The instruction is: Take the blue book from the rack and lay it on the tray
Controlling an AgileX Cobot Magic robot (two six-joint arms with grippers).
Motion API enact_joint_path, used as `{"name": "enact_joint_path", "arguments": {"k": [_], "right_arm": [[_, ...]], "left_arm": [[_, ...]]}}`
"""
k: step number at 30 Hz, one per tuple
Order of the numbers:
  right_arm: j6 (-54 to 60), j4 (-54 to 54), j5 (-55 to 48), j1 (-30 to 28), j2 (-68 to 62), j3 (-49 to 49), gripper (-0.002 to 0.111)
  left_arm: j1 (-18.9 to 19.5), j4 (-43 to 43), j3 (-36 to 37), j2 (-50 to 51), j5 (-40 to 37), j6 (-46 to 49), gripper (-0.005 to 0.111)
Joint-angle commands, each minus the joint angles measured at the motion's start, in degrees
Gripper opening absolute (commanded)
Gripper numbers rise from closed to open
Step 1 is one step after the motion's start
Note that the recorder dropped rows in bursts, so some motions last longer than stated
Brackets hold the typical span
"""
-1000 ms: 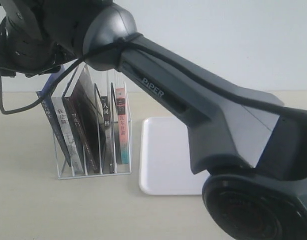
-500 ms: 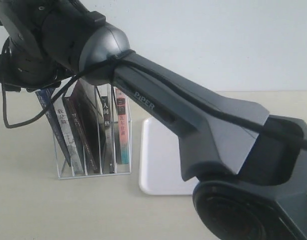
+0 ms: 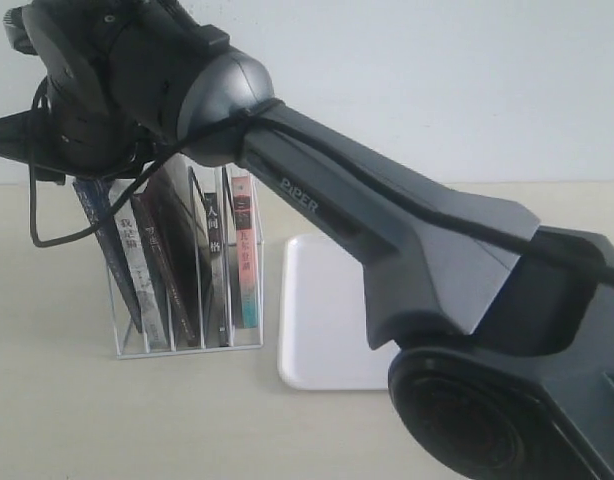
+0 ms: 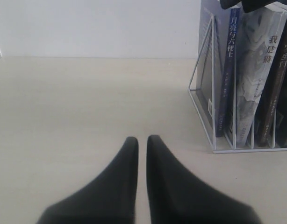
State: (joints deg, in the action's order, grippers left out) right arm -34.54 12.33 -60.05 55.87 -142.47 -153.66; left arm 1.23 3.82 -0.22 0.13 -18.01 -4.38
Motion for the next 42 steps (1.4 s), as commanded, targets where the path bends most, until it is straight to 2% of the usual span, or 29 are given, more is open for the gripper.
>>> {"name": "enact_joint_path", "arguments": {"k": [1, 31, 42], "right_arm": [[0.2, -2.2, 1.1, -0.5, -0.9, -0.3, 0.041], [0.0, -2.6, -1.6, -2.2, -3.4, -0.3, 0.040], [0.3, -2.4, -6.2, -2.2, -3.4, -0.3, 0.039]], "left_arm": [[-0.5, 0.2, 0.2, -0.1, 0.4, 0.1, 0.006], [-0.5, 0.2, 0.2, -0.1, 0.4, 0.1, 0.006], [-0.5, 0.2, 0.2, -0.1, 0.4, 0.1, 0.006]]}}
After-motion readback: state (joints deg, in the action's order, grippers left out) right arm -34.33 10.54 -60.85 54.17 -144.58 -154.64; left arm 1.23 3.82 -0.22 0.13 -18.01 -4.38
